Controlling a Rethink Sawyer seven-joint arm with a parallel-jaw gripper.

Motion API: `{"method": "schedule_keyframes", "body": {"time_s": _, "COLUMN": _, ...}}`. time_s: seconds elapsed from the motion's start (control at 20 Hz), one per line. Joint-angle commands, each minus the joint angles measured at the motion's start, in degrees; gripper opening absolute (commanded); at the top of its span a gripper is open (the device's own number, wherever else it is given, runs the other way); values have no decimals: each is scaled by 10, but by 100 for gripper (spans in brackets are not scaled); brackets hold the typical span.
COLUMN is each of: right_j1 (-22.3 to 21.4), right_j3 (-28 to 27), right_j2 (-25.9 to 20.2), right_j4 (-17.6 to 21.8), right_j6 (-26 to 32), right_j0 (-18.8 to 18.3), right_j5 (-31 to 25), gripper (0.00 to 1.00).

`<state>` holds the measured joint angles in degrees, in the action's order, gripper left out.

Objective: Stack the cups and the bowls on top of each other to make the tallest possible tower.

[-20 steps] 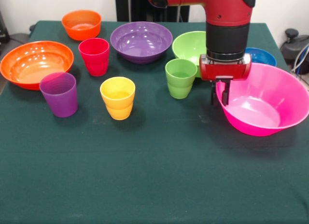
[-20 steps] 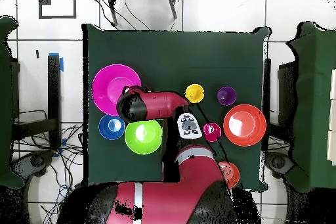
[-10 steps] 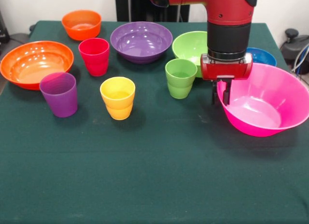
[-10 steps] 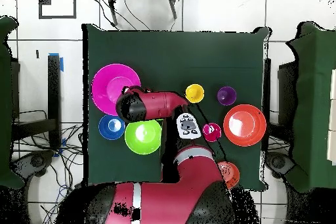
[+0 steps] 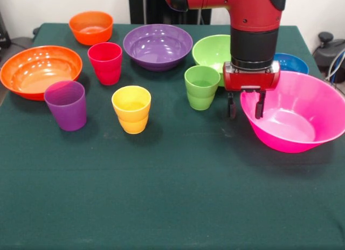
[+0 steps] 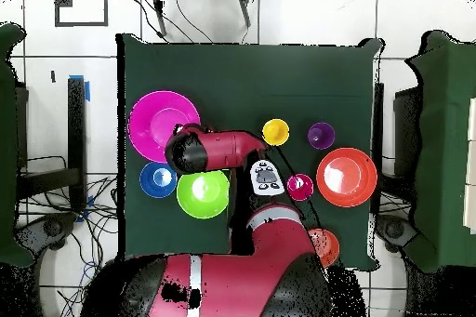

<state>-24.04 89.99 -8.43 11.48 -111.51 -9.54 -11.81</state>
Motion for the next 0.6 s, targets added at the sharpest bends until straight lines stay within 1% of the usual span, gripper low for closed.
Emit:
{"method": "schedule_keyframes", "body": {"time_s": 0.05, "right_j1": 30, "right_j3": -10, "right_j2": -17, "right_j4": 30, "right_j6": -15, "right_j0": 4, "right_j5": -9, "gripper": 100}}
{"method": "schedule_keyframes", "body": {"time_s": 0.6, "right_j1": 24, "right_j3": -2, "right_j2": -21, "right_j4": 31, "right_j6": -14, "right_j0": 0, "right_j5": -8, "gripper": 100}}
